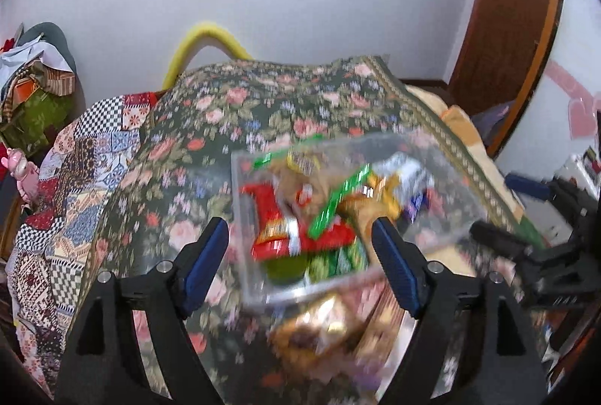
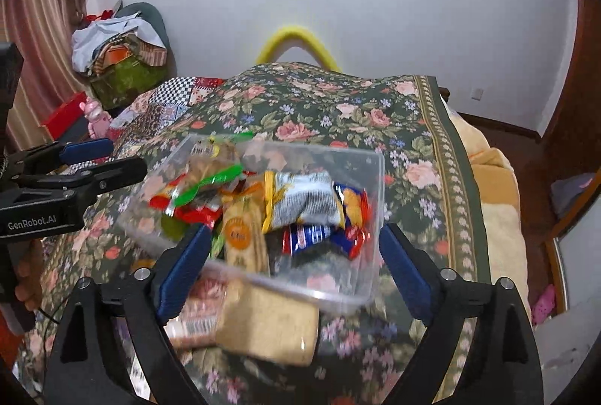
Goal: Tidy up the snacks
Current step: 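Grasp the nut-cake packet with the left tool while the right tool grasps the square bread packet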
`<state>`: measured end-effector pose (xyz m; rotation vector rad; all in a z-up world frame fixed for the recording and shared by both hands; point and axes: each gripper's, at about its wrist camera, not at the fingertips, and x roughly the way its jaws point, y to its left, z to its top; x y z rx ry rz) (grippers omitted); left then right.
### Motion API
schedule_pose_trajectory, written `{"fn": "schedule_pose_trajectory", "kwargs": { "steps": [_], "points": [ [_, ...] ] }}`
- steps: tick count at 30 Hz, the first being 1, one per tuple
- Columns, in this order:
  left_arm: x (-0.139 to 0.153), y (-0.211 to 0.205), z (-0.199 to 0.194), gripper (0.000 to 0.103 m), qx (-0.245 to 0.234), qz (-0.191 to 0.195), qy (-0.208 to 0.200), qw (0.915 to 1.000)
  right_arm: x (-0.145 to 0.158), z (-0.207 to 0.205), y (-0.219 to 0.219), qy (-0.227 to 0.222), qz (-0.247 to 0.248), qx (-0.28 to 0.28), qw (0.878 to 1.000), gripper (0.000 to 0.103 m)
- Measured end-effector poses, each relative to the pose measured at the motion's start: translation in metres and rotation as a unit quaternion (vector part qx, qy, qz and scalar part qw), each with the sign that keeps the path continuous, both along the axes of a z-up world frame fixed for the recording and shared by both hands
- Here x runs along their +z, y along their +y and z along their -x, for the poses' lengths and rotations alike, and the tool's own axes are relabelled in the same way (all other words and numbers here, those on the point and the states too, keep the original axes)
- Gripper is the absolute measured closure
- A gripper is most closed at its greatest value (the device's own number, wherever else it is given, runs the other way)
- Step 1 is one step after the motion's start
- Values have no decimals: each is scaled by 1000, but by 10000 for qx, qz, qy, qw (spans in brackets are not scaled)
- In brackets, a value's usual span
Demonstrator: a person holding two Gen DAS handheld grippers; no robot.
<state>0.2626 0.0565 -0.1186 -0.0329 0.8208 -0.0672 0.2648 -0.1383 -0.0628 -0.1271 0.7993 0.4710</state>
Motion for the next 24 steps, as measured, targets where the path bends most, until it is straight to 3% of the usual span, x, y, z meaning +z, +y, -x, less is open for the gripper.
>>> {"fn": "schedule_pose_trajectory", "kwargs": {
  "steps": [5,12,18,24],
  "points": [
    [-32,9,17,23,27,-184,397,9990,-11,14,-8,62,43,-87,9999,1],
    [-76,19,20,23,214,255,1051,9939,-43,21,-9,533,119,-80,9985,1],
    [-87,6,10,23,205,413,1220,9915,-57,18,-8,774,-48,-135,9969,0],
    [-95,-7,-1,15,205,548,1255,9904,-65,13,-4,1023,-186,-86,9945,0]
  ]
}}
